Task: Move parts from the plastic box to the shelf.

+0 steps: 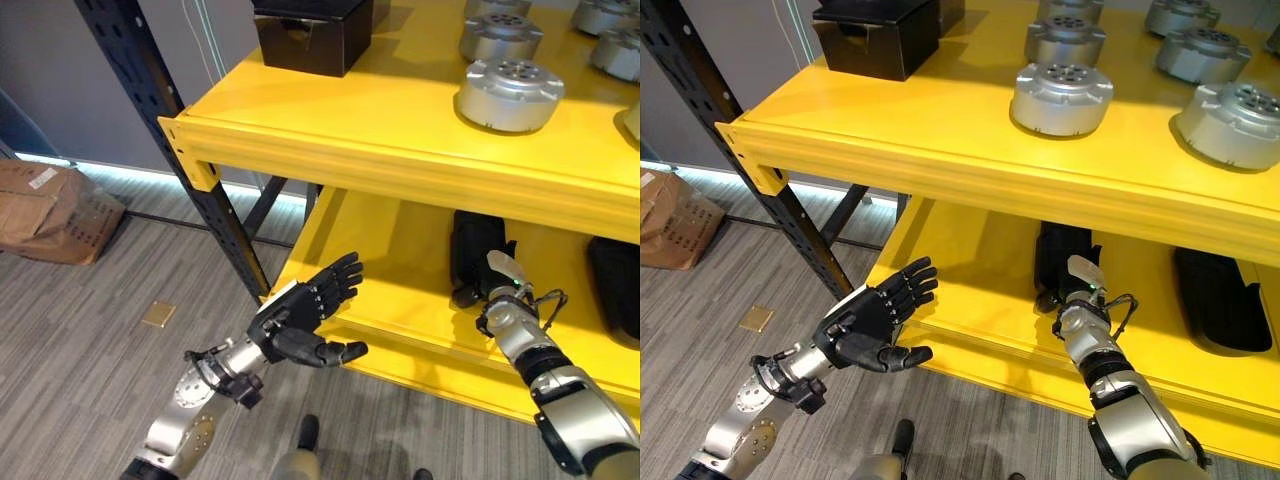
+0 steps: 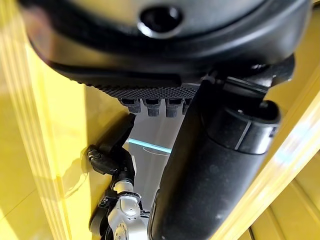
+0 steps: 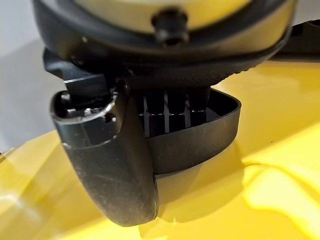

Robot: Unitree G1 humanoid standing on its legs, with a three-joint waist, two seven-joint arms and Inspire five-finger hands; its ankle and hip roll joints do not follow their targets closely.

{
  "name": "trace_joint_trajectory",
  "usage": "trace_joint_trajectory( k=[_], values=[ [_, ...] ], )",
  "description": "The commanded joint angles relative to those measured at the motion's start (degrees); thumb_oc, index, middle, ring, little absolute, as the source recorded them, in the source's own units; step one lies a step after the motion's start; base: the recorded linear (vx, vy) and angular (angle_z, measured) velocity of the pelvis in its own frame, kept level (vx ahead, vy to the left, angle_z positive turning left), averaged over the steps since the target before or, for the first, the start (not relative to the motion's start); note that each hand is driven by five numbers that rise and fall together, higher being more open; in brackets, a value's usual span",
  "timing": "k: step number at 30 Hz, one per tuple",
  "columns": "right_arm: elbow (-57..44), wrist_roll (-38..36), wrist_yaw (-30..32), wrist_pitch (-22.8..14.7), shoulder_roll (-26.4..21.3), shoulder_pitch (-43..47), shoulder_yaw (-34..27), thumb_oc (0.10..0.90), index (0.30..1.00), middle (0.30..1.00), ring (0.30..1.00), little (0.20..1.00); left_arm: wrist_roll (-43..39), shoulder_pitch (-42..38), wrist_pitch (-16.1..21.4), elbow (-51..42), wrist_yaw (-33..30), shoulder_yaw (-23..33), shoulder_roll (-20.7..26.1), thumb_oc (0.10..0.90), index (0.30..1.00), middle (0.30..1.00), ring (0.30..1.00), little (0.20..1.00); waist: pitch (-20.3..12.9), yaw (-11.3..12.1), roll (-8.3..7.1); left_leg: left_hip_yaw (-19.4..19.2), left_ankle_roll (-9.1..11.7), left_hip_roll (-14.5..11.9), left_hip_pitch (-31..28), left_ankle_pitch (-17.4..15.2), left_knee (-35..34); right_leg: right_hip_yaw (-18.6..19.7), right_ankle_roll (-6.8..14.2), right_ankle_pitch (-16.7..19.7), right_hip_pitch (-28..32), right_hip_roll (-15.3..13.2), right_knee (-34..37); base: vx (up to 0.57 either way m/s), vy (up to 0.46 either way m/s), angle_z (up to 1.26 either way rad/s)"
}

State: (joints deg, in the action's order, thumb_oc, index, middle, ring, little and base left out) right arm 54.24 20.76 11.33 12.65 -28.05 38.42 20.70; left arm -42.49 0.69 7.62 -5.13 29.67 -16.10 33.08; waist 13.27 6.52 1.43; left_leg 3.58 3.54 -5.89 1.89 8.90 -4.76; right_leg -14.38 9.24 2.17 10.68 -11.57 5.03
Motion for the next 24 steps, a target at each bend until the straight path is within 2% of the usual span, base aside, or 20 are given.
trace_joint_trajectory(
  k=[1, 7, 16, 24],
  values=[
    [7.19, 3.15, -2.48, 5.80, -3.88, 0.12, 2.74, 0.900, 1.000, 1.000, 1.000, 1.000, -2.80, -5.98, 3.57, -7.24, 2.55, 2.25, -1.06, 0.900, 1.000, 1.000, 1.000, 1.000, 0.05, 1.48, 0.63, -4.56, -0.09, -2.54, -3.08, -5.69, 0.74, 3.16, -1.47, -3.59, -3.49, -0.91, -6.88, 0.00, 0.000, 0.00],
    [5.13, 6.13, -3.36, 6.31, -3.94, -1.43, 3.45, 0.900, 1.000, 1.000, 1.000, 1.000, -2.81, -5.81, 3.55, -7.09, 3.37, 2.60, -0.94, 0.900, 1.000, 1.000, 1.000, 1.000, -0.04, 1.09, 0.49, -4.81, -0.07, -2.61, -3.00, -5.65, 0.73, 3.40, -1.35, -3.51, -3.73, -0.85, -6.90, 0.00, 0.000, 0.00],
    [-1.45, 6.13, -6.67, 7.19, -3.29, -5.81, 4.43, 0.900, 1.000, 1.000, 1.000, 1.000, -2.08, -4.89, 3.31, -7.41, 3.62, 4.19, -1.74, 0.900, 1.000, 1.000, 1.000, 1.000, -0.04, 0.13, 0.00, -5.66, -0.01, -2.79, -3.16, -5.68, 0.56, 3.95, -1.23, -3.19, -3.89, -0.82, -6.47, 0.00, 0.000, 0.00],
    [-4.70, 7.05, -6.11, 8.59, -3.14, -8.31, 4.62, 0.900, 1.000, 1.000, 1.000, 1.000, -1.73, -4.19, 3.35, -7.63, 3.75, 4.89, -2.22, 0.900, 1.000, 1.000, 1.000, 1.000, -0.04, -0.39, -0.39, -6.24, 0.00, -2.98, -3.31, -5.79, 0.44, 4.38, -1.13, -2.81, -4.29, -0.74, -6.13, 0.00, 0.000, 0.00]
  ],
)
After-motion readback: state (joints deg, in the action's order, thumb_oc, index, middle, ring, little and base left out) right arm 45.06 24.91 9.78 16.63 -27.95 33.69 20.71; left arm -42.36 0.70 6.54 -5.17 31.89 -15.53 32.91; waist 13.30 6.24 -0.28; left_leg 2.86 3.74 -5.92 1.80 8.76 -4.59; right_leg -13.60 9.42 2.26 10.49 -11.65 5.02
